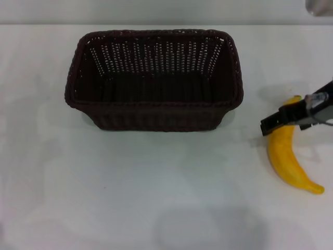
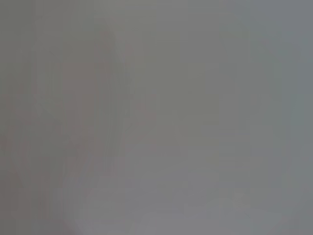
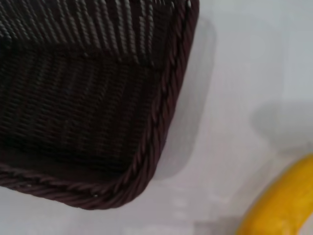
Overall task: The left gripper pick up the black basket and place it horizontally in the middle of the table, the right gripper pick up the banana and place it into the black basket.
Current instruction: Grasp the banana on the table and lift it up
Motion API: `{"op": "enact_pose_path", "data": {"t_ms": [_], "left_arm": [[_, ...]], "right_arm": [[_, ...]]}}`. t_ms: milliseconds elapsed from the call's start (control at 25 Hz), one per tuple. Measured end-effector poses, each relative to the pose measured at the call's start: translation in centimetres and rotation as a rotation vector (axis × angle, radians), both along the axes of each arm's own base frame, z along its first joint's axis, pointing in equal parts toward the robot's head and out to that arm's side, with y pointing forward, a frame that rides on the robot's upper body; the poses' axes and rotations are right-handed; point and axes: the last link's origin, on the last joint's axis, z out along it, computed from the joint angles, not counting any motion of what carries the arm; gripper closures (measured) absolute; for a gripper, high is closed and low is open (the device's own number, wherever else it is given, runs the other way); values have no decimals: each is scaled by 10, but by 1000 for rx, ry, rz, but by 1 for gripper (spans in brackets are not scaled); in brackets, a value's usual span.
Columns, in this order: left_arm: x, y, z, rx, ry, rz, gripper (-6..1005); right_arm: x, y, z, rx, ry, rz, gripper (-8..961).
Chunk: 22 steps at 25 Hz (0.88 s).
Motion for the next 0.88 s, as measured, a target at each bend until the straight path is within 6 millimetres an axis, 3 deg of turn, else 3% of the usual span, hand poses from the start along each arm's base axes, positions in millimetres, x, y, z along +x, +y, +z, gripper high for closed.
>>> {"op": "enact_pose_path", "data": {"t_ms": [280, 880], "left_arm": [[3, 4, 3, 6, 14, -9, 294], [4, 6, 6, 3, 25, -18, 295]], "right_arm": [[14, 2, -16, -18, -6, -72, 78], [40, 11, -30, -20, -22, -142, 78]]}}
